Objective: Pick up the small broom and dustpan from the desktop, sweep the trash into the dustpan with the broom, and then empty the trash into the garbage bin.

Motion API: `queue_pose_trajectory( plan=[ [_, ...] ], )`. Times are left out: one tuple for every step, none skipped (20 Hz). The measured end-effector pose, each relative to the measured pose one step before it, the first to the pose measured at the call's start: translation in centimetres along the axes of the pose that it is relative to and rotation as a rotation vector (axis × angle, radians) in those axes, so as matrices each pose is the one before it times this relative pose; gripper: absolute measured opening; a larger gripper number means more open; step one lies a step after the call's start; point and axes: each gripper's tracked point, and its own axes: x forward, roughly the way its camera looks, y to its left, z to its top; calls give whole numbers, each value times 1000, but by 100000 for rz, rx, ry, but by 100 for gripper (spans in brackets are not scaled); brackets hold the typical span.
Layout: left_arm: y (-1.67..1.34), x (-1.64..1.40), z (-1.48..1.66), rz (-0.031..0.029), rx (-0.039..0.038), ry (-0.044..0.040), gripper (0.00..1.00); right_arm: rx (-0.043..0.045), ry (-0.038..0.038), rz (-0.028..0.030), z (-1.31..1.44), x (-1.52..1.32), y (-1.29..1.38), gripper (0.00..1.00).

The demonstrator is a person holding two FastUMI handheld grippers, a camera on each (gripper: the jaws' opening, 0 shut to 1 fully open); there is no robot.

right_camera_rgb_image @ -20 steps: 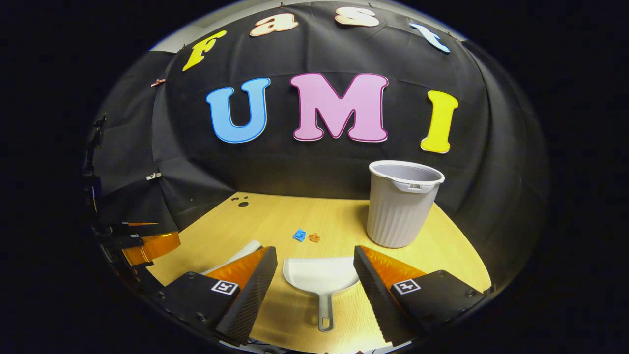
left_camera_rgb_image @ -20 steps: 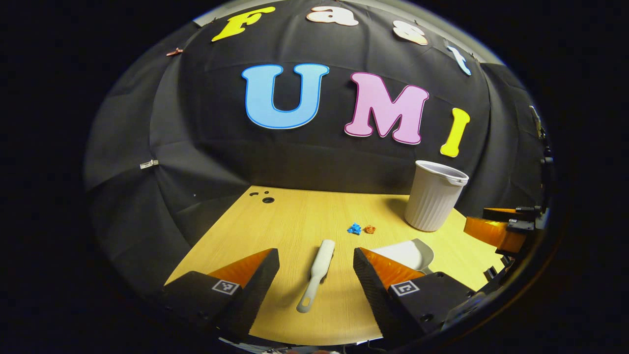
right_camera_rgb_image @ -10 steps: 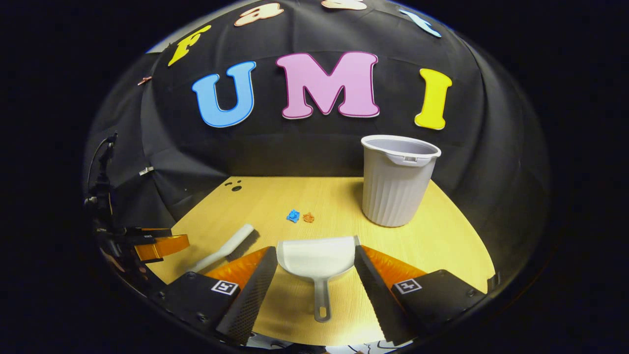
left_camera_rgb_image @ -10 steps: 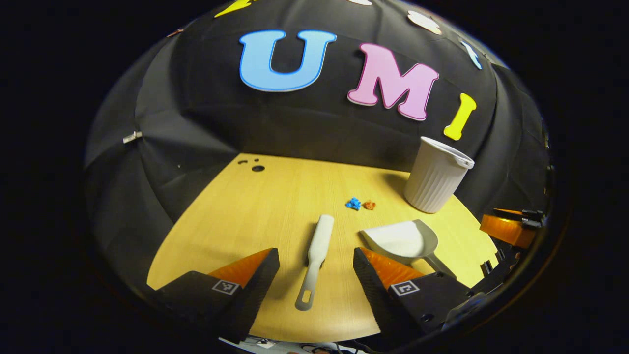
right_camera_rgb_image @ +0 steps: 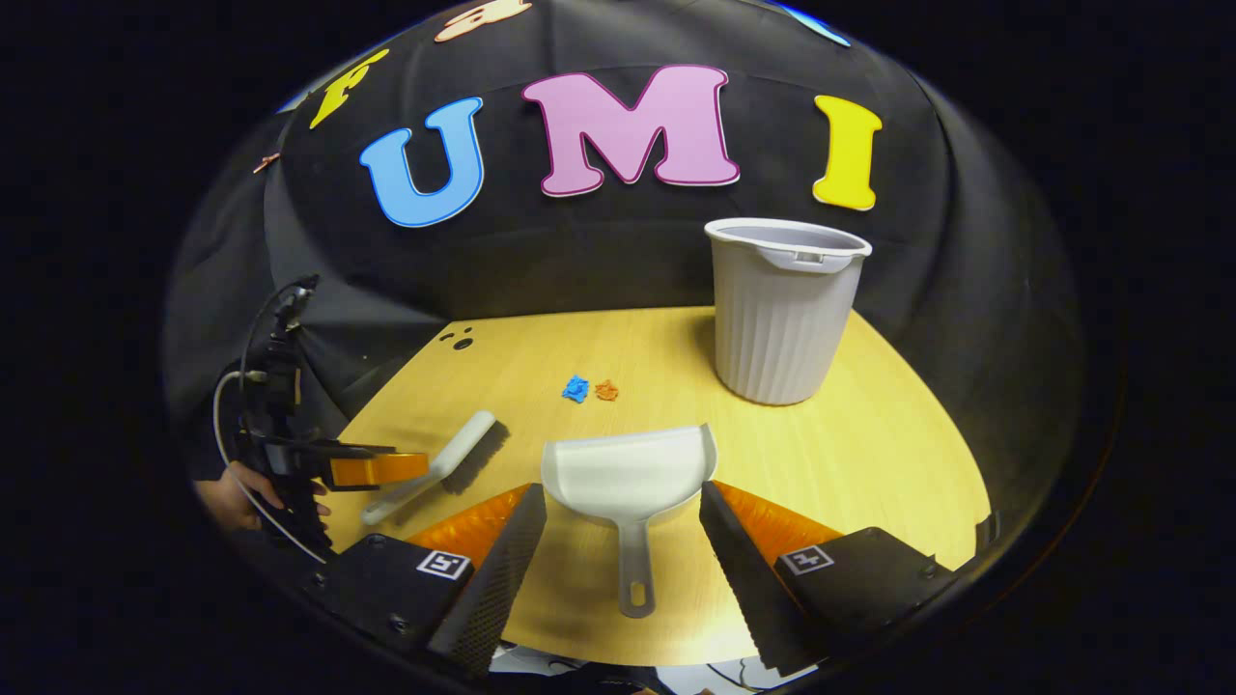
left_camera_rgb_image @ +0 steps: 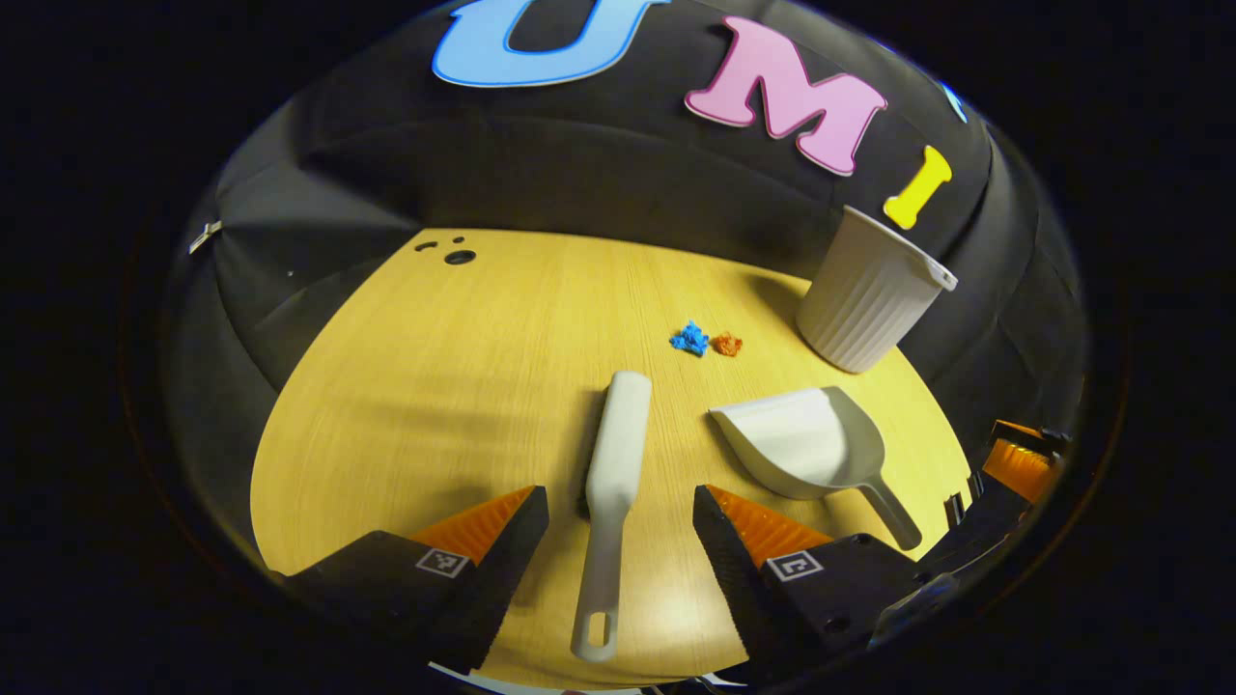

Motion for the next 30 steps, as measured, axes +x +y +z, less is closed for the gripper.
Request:
queue_pose_trajectory(
  plan=[
    [-82, 638, -356, -353, 1321, 2311, 95, -112, 899, 638, -266, 23, -82, 99],
    [-60, 594, -414, 268, 1149, 2810, 95, -476, 319, 161, -149, -14, -20, 99],
    [183, 647, -384, 713, 1267, 2376, 96, -478, 793, 161, -168, 93, -55, 99],
    [222, 572, -288, 1170, 1039, 2361, 96, -182, 1203, 190, -314, 155, -60, 99],
    [83, 504, -379, 1015, 702, 2278, 95, 111, 1120, 155, -244, 235, -58, 99],
    [62, 436, -296, 703, 263, 2317, 95, 287, 1087, 13, -236, 371, -41, 99],
    [111, 532, -350, 799, 11, 2138, 95, 438, 1065, -186, -149, 357, -90, 99],
    [112, 446, -201, 816, -110, 2170, 95, 363, 915, -189, -263, 169, -118, 99],
    [138, 430, -300, 973, 18, 1869, 94, 175, 874, -252, -189, 178, -143, 99],
    [241, 327, -93, 1276, 537, 1170, 94, 153, 1191, -95, -358, 95, -85, 99],
    [156, 236, 72, 1089, 760, 175, 92, 114, 1123, 198, -261, 84, -6, 99],
    [-6, 179, -209, 604, 783, 499, 91, 102, 1020, 216, -339, 107, -50, 99],
    [-93, 262, -89, 405, 785, 716, 89, 145, 895, 148, -198, 180, 57, 99],
    [43, 331, -247, 904, 934, 735, 87, 98, 704, 29, -170, 79, -1, 99],
    [119, 370, -189, 854, 837, 706, 83, -14, 450, 95, -89, 73, 17, 99],
    [56, 300, -421, 1017, 323, 742, 82, 30, 689, 162, -242, 49, -5, 99],
    [117, 152, -260, 1959, 453, 522, 78, -87, 628, 159, -129, 78, 28, 99],
    [100, 294, 132, 1465, 1124, -811, 75, -145, 594, 83, -219, 34, 17, 99],
    [-152, 77, 42, -393, 785, -384, 68, -228, 507, 93, -159, 51, 29, 99],
    [-257, -151, 27, -38, 677, 116, 64, -204, 768, 14, -285, 104, -30, 99],
    [-147, 87, 176, -383, 1111, 293, 61, -162, 876, 127, -198, 77, 24, 99],
    [-76, 55, -36, -174, 1236, 285, 57, 9, 855, 346, -258, 61, 130, 99],
    [-190, 49, 25, -898, 940, 382, 53, -55, 786, 360, -262, 107, 95, 99],
    [-64, 162, 60, -350, 702, 43, 52, -176, 698, 140, -253, -1, 79, 99],
    [-130, -159, 70, 224, 104, -326, 42, -148, 623, 264, -125, 125, 71, 99],
    [-26, -10, -8, 116, 377, -131, 34, -20, 743, 37, -242, 239, 58, 99],
    [14, 102, 86, -99, -161, -373, 30, 81, 670, -48, -93, 160, -22, 99],
    [9, 0, -6, -149, -857, -789, 30, 300, 746, 96, -246, 146, 125, 99],
    [68, -148, -100, 199, -1295, -454, 29, 684, 1194, 419, -200, 183, 119, 99],
    [243, -145, -2, 972, -1220, -1204, 28, 1370, 1098, 877, -376, 123, 207, 99]
  ],
)
